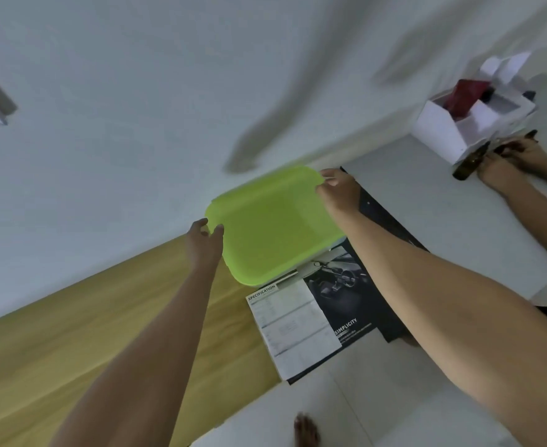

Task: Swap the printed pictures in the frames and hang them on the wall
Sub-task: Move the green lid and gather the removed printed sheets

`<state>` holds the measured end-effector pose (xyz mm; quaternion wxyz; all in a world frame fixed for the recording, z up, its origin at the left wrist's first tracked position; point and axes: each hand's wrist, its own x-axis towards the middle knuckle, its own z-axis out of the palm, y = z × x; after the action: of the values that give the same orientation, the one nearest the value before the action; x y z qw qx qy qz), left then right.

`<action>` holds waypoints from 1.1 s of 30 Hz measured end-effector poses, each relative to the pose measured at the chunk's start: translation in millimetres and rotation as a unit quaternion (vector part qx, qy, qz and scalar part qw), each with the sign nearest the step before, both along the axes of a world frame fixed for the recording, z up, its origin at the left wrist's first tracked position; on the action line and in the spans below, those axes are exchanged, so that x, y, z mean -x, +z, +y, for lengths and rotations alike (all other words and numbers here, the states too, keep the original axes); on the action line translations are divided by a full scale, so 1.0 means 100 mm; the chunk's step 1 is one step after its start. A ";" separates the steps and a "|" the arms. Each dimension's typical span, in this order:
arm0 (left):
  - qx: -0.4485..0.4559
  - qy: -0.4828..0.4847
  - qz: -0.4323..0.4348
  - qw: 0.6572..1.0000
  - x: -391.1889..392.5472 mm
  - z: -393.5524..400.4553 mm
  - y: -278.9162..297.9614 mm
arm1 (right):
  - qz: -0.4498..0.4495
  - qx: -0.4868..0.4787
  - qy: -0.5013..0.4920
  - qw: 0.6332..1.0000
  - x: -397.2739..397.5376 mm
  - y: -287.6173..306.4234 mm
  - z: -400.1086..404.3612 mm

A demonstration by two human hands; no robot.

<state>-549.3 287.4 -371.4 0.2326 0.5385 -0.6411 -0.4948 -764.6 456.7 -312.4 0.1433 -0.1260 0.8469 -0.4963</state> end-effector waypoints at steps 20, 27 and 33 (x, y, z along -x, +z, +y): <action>0.033 0.049 -0.108 0.992 0.45 0.15 -0.52 | -0.049 -0.192 0.015 0.980 0.49 -0.94 0.04; 0.063 0.052 -0.138 0.987 0.43 0.18 -0.54 | -0.017 -0.226 0.015 0.974 0.43 -0.82 0.01; 0.077 0.057 -0.136 0.986 0.45 0.16 -0.60 | -0.020 -0.213 0.004 0.977 0.42 -0.78 0.07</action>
<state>-594.7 303.8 -431.3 0.2117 0.6170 -0.6713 -0.3519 -807.0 463.3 -390.4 0.1863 -0.0862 0.9295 -0.3065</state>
